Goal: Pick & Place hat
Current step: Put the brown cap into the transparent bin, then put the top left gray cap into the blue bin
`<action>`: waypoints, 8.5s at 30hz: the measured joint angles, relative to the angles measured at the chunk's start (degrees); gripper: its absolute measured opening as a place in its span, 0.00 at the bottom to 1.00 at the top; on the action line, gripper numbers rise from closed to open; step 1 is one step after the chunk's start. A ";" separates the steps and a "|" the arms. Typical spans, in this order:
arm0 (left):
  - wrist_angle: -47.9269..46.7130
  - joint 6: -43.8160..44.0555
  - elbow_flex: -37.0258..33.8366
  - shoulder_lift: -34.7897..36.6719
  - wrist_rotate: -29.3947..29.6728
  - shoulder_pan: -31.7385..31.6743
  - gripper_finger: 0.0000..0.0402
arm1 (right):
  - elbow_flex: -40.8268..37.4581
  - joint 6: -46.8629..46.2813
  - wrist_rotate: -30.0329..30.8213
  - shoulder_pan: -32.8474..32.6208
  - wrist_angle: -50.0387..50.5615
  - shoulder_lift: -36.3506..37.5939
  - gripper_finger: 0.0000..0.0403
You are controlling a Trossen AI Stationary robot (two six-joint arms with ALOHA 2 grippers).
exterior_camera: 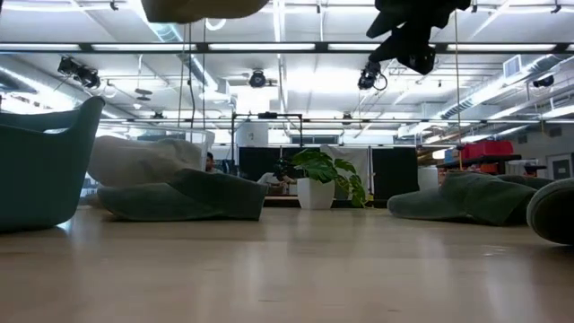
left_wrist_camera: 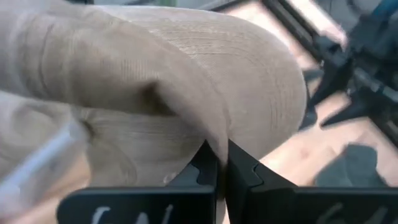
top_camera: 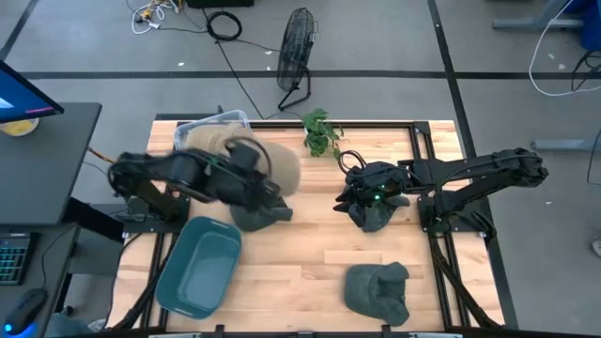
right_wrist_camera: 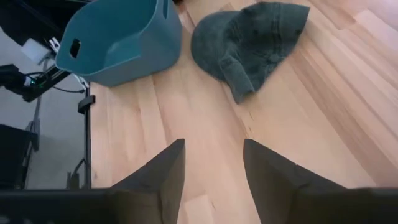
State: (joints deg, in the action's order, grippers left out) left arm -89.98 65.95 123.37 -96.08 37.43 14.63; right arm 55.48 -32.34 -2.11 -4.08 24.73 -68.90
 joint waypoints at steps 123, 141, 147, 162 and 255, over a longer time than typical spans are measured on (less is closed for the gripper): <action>50.44 -18.70 -75.55 34.50 -21.01 -50.04 0.01 | 0.00 3.17 6.14 4.42 -6.25 -0.02 0.52; 66.39 -11.67 -91.62 32.83 -32.77 -56.11 0.00 | 0.00 4.35 6.16 4.43 -6.20 -0.02 0.52; 64.75 -17.12 -81.91 35.36 -34.29 -55.20 0.00 | 0.00 4.35 6.16 4.42 -6.20 -0.02 0.52; 56.17 -23.76 -59.39 35.69 -33.83 -36.99 0.00 | 0.00 3.26 6.16 4.42 -6.20 -0.02 0.52; 49.55 -60.92 -59.10 -2.80 -33.79 -13.99 0.49 | -4.52 -9.22 8.74 -1.99 8.33 -1.22 0.49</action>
State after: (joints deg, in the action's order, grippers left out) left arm -40.44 5.03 64.27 -98.88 3.64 0.64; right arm 50.96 -41.56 6.63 -6.07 33.06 -70.13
